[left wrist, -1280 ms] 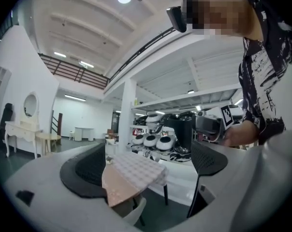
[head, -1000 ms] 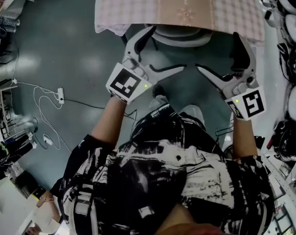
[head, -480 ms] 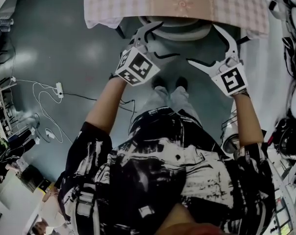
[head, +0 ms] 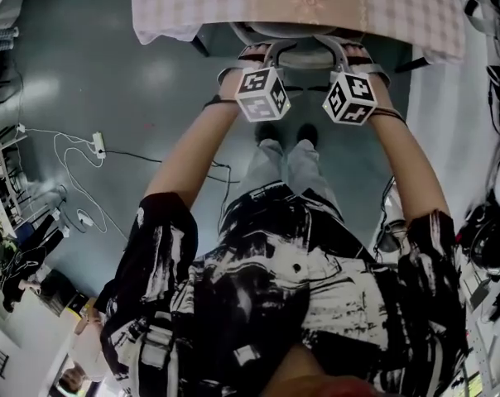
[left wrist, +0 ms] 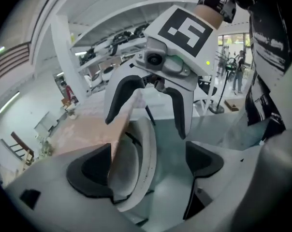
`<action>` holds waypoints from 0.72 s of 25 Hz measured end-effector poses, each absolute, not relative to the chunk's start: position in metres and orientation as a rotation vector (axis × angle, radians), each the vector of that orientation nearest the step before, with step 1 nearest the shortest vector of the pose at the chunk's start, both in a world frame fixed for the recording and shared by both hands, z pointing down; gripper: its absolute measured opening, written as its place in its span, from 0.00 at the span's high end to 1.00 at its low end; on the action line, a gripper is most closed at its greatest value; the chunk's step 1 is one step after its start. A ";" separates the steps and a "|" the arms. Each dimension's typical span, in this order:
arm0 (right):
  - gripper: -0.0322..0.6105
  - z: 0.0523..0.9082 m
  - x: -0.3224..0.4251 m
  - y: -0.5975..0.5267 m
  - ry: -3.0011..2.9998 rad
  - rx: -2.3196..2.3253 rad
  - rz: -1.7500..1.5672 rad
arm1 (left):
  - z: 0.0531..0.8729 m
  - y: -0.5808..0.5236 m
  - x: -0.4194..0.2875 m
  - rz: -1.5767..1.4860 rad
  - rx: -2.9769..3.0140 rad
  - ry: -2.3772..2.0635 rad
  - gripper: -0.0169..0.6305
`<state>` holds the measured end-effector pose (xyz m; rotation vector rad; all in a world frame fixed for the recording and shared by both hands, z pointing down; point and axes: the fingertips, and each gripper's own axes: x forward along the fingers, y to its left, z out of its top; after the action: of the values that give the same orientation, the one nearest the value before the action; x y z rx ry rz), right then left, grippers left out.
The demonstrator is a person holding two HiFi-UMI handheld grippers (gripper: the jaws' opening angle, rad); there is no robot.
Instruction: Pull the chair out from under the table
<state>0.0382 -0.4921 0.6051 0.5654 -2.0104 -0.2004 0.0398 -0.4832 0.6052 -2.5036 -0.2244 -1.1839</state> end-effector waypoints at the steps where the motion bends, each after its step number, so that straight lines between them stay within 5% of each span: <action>1: 0.06 0.619 0.037 -0.494 -1.989 0.526 -0.197 | 0.615 -0.486 0.041 -1.204 -2.474 -0.240 0.23; 18: 0.06 0.742 0.048 -0.512 -1.795 0.309 -0.080 | 0.740 -0.513 0.058 -1.447 -2.202 -0.398 0.30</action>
<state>0.0483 -0.5118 0.7420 0.3089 -1.7952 -0.0796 0.0584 -0.5127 0.7400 -2.2020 -0.3982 -1.4474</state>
